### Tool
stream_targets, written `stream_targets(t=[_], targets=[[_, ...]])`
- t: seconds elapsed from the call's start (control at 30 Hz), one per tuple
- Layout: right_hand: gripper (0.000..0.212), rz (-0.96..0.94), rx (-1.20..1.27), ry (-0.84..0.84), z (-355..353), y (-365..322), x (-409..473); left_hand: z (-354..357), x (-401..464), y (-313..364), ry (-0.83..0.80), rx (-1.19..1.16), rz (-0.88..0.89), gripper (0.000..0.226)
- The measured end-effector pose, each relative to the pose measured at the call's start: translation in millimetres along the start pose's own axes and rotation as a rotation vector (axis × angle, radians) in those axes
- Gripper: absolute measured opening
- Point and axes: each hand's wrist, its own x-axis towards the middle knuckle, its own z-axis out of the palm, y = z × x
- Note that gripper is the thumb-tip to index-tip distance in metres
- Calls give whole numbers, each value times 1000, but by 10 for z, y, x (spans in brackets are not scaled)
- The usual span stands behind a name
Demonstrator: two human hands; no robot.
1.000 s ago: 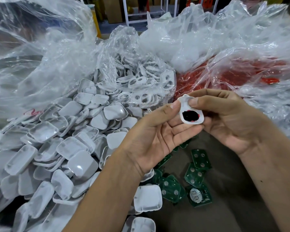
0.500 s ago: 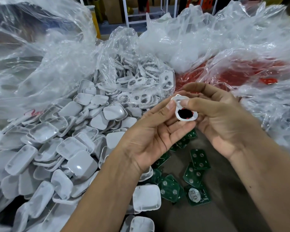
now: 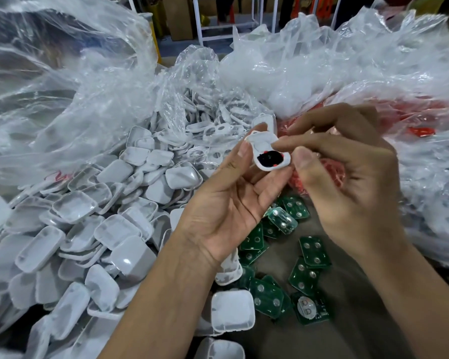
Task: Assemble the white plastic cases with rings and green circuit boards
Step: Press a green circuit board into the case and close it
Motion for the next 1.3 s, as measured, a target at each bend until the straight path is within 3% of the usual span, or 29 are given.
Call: stream_targets(t=[0.07,0.23,0.37,0.53,0.83,1.03,1.3], targets=[[18,-59,-66,-17,27,-7,-12,4,-2,2,27,21,13,76],[17,-123,-118,-37,23,1,-2,-23,-16,-15,61,59,41,54],[25,-150,-141,-39,37,25,26,-31,-21,-30,125,78,46,74],[20,-139,-124,-35,64,28,16,6,-10,-38,113,48,65,60],[13,-89,-52,-59,69,15,16,17,10,-50,87,27,61,76],[12,-113,-58,-65,43,13,14,12,3,-45,76,-2,51,32],[23,63,216,-118,57,-43,149,-7,28,-18,126,-42,110,64]])
